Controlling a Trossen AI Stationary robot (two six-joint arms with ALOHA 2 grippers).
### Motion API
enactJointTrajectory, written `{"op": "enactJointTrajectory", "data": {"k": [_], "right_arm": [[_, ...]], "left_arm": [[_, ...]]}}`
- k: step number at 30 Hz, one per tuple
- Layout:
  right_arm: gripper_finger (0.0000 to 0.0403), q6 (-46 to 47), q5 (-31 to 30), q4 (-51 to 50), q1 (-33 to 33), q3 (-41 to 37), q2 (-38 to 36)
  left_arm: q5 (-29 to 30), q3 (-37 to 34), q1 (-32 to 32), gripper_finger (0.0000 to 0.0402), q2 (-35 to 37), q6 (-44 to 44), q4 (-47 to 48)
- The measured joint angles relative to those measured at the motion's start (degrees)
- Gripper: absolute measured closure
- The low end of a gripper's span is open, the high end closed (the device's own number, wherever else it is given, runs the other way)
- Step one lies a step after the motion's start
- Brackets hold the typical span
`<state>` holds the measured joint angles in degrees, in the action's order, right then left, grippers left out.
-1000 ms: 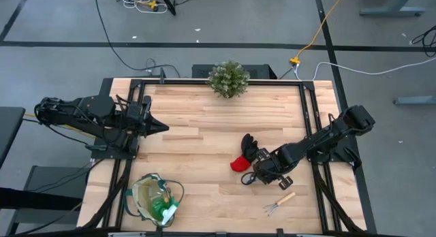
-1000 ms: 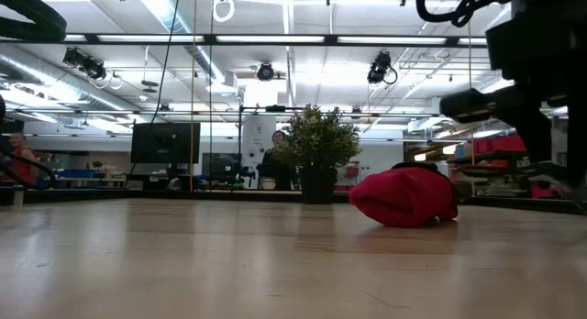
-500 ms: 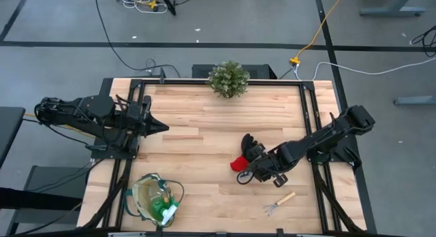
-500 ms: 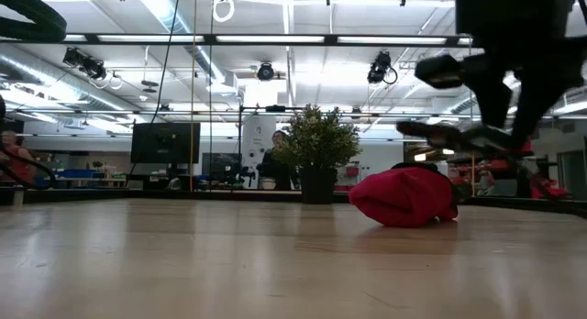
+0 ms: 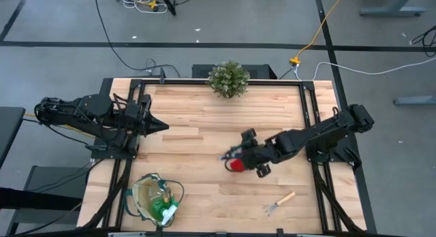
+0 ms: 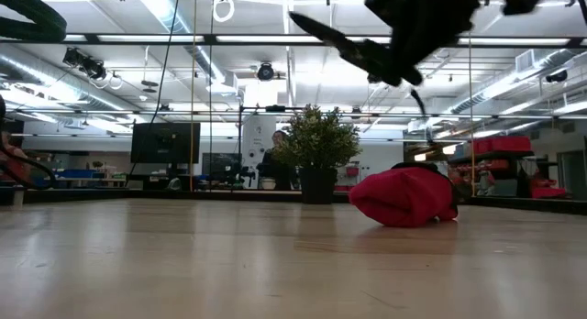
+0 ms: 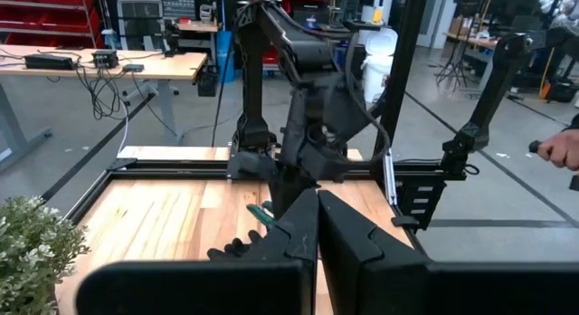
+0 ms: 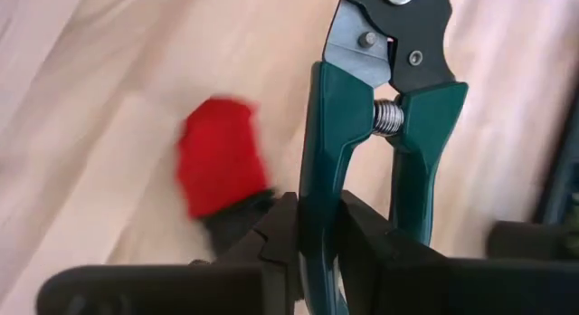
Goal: Pick & Place Garden tools in Gardening bag
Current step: Put the green shear scissors into the gardening bag
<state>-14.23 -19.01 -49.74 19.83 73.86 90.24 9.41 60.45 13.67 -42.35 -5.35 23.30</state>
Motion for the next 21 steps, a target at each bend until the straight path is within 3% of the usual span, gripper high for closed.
{"op": "enactJointTrajectory", "data": {"k": [12,21], "right_arm": [[0.0349,0.24,-1.11,7.04,-4.67,9.55,0.0],[0.0349,3.54,0.55,17.58,-5.83,11.98,0.0]], "left_arm": [[4.92,0.0,0.0,0.0385,-0.02,0.23,-0.24],[9.83,-0.02,0.0,0.0385,-3.41,2.78,-2.73]]}}
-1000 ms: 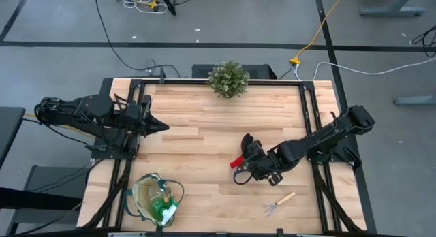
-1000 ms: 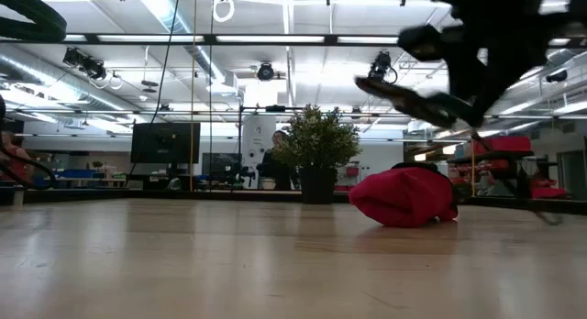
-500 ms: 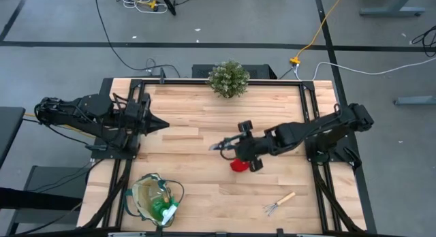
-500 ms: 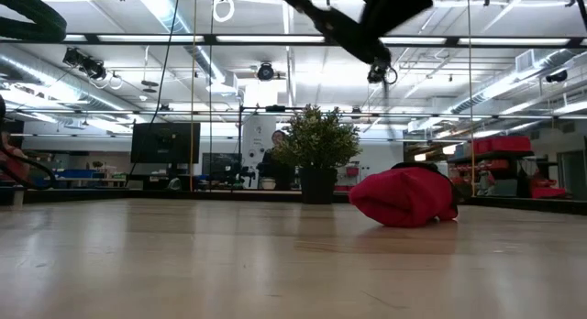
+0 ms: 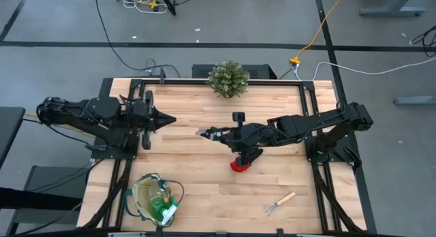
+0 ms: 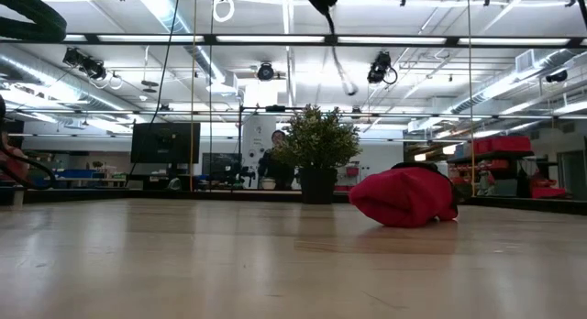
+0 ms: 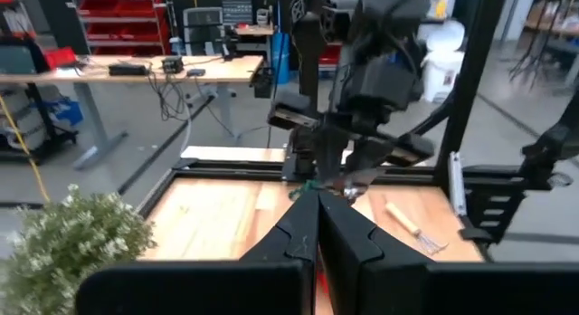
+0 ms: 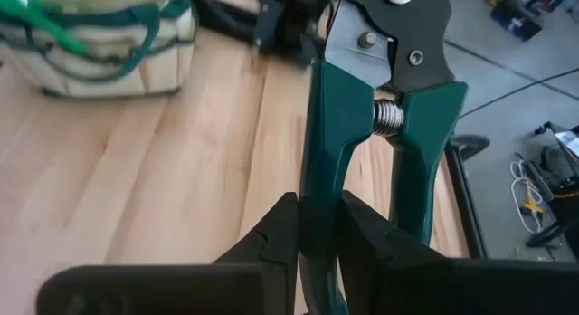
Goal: Pick & Place Garden tools in Gardening bag
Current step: Put the green shear scissors into the gardening bag
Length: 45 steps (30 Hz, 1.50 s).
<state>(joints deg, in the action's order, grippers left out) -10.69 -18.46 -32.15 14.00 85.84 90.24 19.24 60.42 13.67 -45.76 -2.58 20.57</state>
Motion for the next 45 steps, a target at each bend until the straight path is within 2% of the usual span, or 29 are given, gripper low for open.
{"op": "enactJointTrajectory", "data": {"k": [6,10,15,19,25,28,31,35,40,45], "right_arm": [[0.0349,0.11,0.05,1.52,0.04,0.03,0.0],[0.0349,-3.01,-0.02,0.78,0.07,0.03,0.0],[0.0349,-13.5,-3.72,-2.95,0.07,0.05,0.0],[0.0349,-22.29,-10.88,-5.22,0.09,0.05,0.0],[0.0349,-41.2,-20.64,-5.49,0.0,0.05,0.0],[0.0349,-47.61,-23.08,-5.54,-0.33,0.07,0.0],[0.0349,-49.19,-23.12,-5.58,-0.84,0.07,0.0],[0.0349,-49.28,-23.12,-5.69,-1.23,0.09,0.0],[0.0349,-49.82,-23.07,-6.06,-1.33,0.09,0.0],[0.0349,-52.89,-23.06,-6.26,-1.33,0.09,0.0]], "left_arm": [[0.9,0.0,0.0,0.0385,-2.74,0.66,-0.23],[0.93,0.0,0.0,0.0385,-3.53,0.46,-0.21],[1.23,0.0,0.0,0.0385,-3.89,0.44,-0.19],[3.41,0.0,-0.06,0.0385,-4.29,0.25,-0.51],[4.25,0.02,-1.05,0.0385,-5.1,-0.42,-4.12],[4.31,0.07,-2.9,0.0385,-5.8,-3.13,-5.23],[4.52,0.04,-4.57,0.038,-7.03,-5.93,-5.91],[4.53,0.04,-6.59,0.035,-8.93,-8.62,-7.2],[2.7,1.56,-8.93,0.029,-12.07,-13.25,-6.42],[-1.44,8.05,-11.4,0.0242,-16.99,-15.96,-1.46]]}}
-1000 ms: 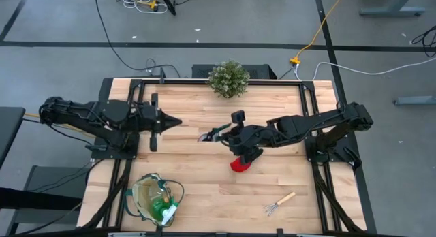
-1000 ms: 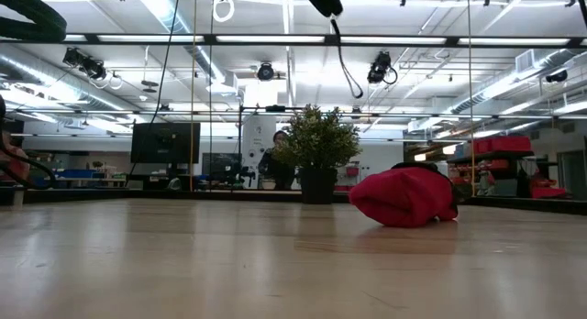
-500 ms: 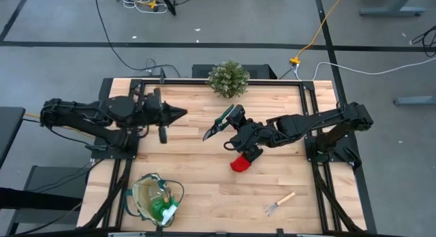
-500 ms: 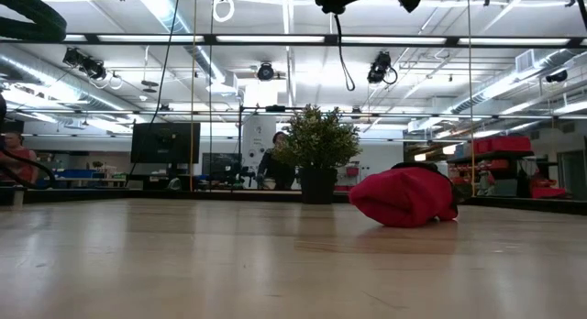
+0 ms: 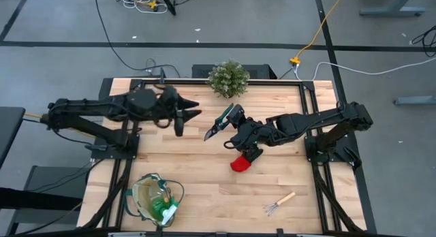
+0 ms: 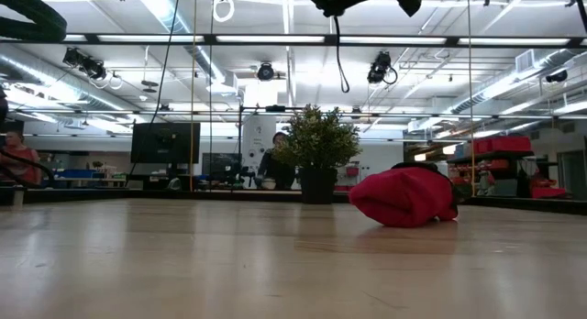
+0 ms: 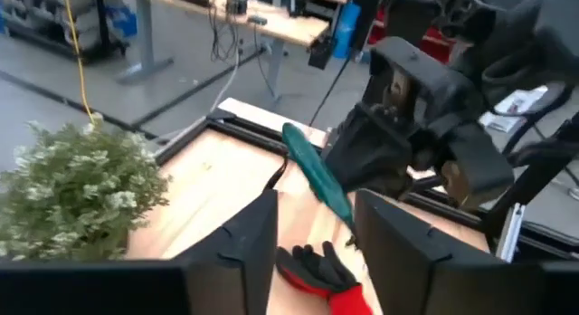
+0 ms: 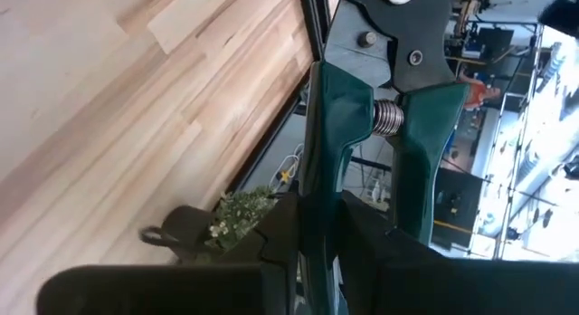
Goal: Pick & Place Garden tools in Gardening bag
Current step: Put the green shear scissors into the gardening bag
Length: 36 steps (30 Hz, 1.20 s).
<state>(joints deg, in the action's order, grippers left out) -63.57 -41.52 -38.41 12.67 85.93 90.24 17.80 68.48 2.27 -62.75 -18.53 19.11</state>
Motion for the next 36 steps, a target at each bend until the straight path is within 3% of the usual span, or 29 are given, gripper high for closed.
{"op": "enactJointTrajectory", "data": {"k": [6,13,25,36], "right_arm": [[0.0349,-2.98,0.0,-0.27,0.0,0.0,0.0],[0.0349,-3.39,0.01,-0.43,0.0,-0.02,0.0],[0.0349,-4.94,0.6,-0.35,0.0,-0.02,0.0],[0.0349,-6.09,2.58,-0.79,0.02,-0.02,0.0]], "left_arm": [[-5.05,9.31,-3.02,0.0216,-7.11,-3.03,8.22],[-12.0,17.05,-6.5,0.0219,-13.94,-5.73,13.71],[-23.83,17.85,-11.17,0.0218,-19.03,-11.14,11.7],[-25.83,17.87,-11.85,0.0218,-22.07,-14.04,10.09]]}}
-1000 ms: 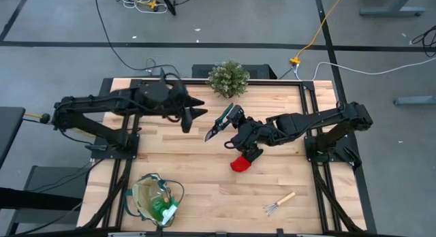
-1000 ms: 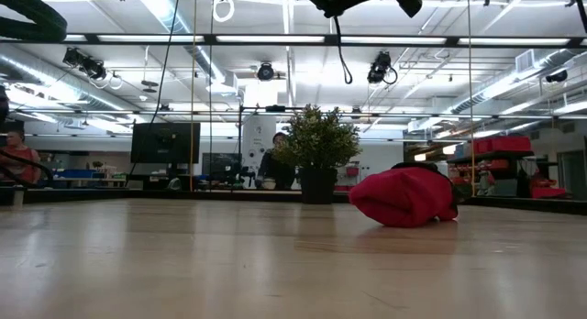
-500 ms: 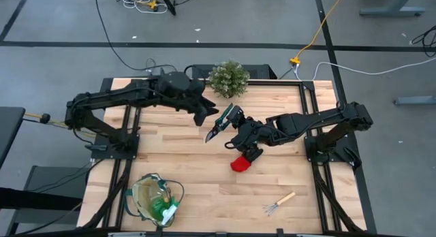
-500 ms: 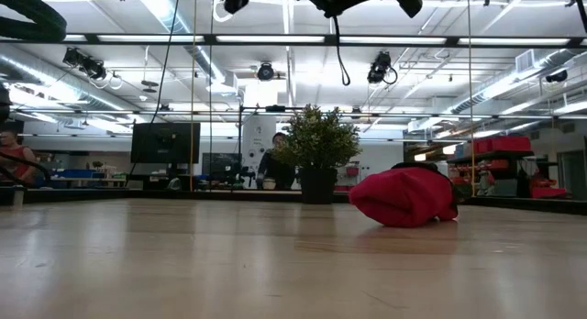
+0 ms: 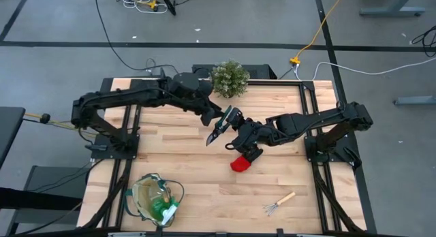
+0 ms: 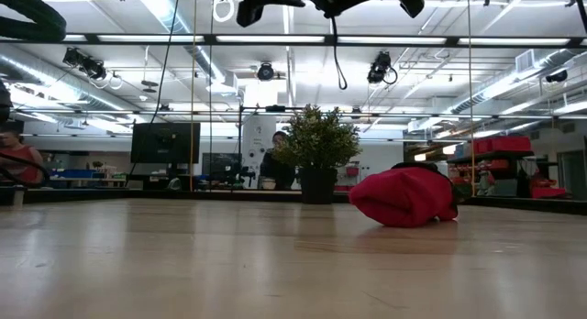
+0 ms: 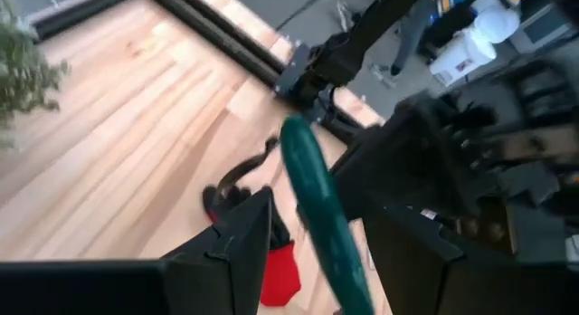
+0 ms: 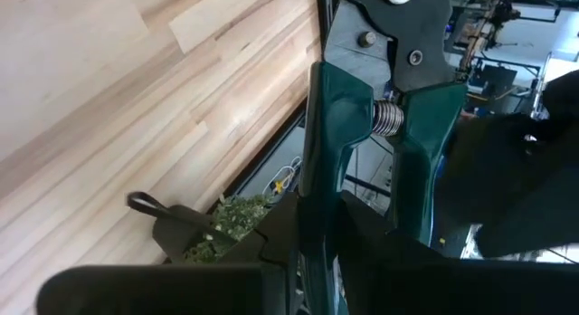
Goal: Pick & Place Garden tools in Gardening bag
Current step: Put the green shear scissors into the gardening bag
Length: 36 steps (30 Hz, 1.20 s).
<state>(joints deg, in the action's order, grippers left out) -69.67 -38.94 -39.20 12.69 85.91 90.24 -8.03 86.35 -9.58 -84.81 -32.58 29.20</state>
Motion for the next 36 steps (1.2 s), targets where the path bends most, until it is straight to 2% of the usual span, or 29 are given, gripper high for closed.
{"op": "enactJointTrajectory", "data": {"k": [14,21,36], "right_arm": [[0.0349,-0.5,1.49,-0.68,-0.02,-0.02,0.0],[0.0349,-0.63,1.44,-0.7,-0.02,-0.02,0.0],[0.0349,-1.9,1.4,-0.66,0.0,-0.02,0.0]], "left_arm": [[-4.74,-0.07,0.13,0.0218,-2.71,-4.06,-1.36],[-5.32,-0.02,0.11,0.0227,-3.43,-4.44,-1.73],[-7.78,-0.03,0.04,0.0298,-3.48,-4.48,-1.41]]}}
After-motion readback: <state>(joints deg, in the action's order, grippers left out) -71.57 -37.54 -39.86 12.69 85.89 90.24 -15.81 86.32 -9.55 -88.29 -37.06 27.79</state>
